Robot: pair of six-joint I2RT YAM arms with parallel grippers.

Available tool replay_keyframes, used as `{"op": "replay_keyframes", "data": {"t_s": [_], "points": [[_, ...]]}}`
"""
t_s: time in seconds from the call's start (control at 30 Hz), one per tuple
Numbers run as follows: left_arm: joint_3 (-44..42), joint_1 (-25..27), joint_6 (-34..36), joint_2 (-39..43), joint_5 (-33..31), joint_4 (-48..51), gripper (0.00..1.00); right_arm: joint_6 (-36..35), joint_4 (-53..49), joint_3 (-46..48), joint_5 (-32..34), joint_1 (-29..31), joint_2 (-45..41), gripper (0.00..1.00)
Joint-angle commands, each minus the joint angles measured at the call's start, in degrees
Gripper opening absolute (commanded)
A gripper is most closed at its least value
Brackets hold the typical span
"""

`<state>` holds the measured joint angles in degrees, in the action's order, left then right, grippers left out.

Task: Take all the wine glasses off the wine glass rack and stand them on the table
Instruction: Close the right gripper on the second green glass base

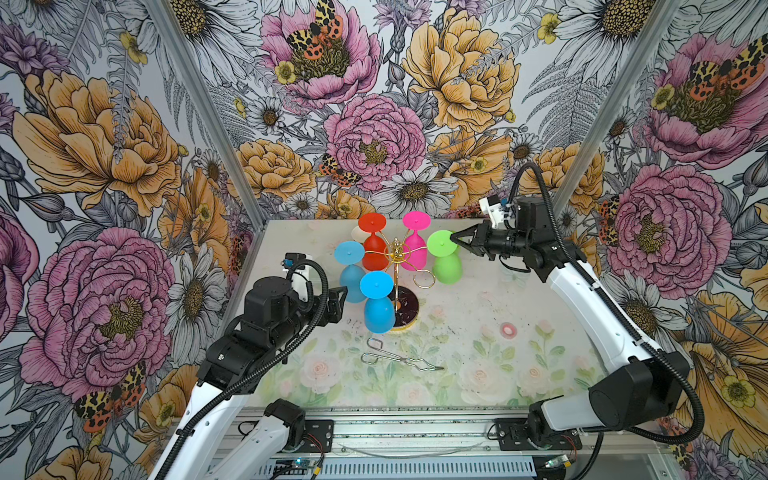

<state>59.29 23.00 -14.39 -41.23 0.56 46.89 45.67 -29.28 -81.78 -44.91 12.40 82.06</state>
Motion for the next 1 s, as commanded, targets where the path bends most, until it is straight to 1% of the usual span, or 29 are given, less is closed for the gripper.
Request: {"op": "replay_keyframes", "data": {"t_s": [0.0, 0.43, 0.97], "points": [[-0.5, -0.6, 1.25, 0.1, 0.79, -1.29, 0.96, 1.51, 2.71, 0.83, -0.95, 0.54, -2.1, 0.0], [-0.74, -0.76, 1.47, 0.28, 0.8, -1.42, 0.96, 3.88, 6.19, 1.09, -1.52, 1.24, -2.34, 0.0], [-0.91, -0.72, 1.78, 0.8, 1.32, -1.33, 0.96, 4.24, 7.48, 0.57, -1.55, 2.91, -0.49, 0.0]]}}
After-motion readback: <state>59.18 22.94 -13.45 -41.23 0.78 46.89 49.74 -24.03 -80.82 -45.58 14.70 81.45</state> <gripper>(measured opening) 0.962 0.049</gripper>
